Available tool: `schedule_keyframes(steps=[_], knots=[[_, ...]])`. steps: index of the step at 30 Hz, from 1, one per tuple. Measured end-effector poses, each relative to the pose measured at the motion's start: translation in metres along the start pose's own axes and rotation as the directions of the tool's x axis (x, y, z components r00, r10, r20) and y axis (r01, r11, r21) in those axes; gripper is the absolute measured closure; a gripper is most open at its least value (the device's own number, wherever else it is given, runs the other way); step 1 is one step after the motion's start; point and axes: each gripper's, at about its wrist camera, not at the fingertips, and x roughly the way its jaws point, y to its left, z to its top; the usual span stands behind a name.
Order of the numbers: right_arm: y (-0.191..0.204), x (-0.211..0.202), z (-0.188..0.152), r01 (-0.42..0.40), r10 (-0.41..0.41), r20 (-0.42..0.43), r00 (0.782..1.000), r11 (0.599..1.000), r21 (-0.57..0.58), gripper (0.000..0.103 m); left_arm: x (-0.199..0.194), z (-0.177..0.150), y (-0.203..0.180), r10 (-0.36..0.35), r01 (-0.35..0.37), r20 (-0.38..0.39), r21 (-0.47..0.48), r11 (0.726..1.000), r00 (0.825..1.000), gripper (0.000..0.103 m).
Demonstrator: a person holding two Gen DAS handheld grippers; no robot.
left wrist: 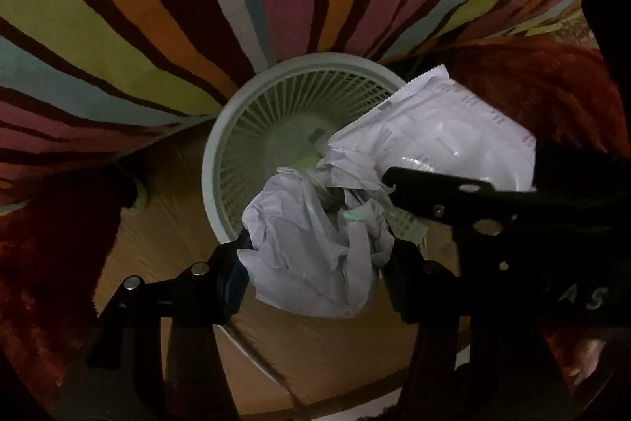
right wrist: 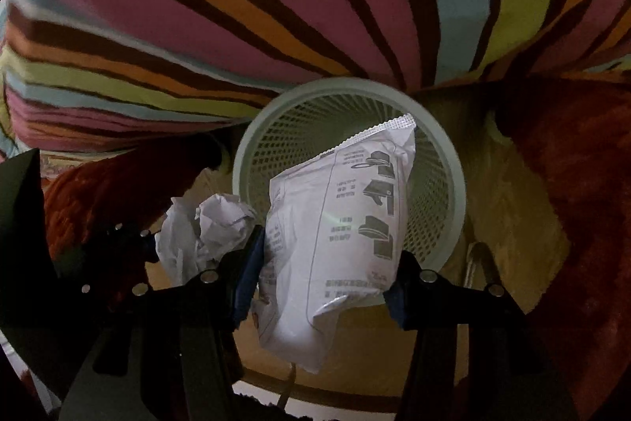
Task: Collect trash
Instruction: 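Open the left tool over the basket while the right tool releases the packet into it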
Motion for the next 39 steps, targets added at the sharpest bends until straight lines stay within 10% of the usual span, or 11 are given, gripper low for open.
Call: schedule_keyframes(steps=[30, 35, 39], knots=[[-0.026, 0.098, 0.03, 0.061, -0.02, -0.246, 0.969, 0.985, 0.159, 0.051, 0.09, 0.016, 0.023, -0.082, 0.045, -0.252, -0.15, 0.988, 0.964, 0.042], [-0.029, 0.107, 0.03, 0.142, -0.097, -0.251, 0.963, 0.976, 0.167, 0.017, 0.1, 0.012, 0.022, -0.066, 0.022, -0.3, -0.148, 0.989, 0.952, 0.021], [-0.037, 0.101, 0.032, 0.152, -0.103, -0.222, 0.97, 0.965, 0.215, 0.014, 0.098, 0.012, 0.022, -0.081, 0.041, -0.268, -0.152, 0.988, 0.96, 0.015]])
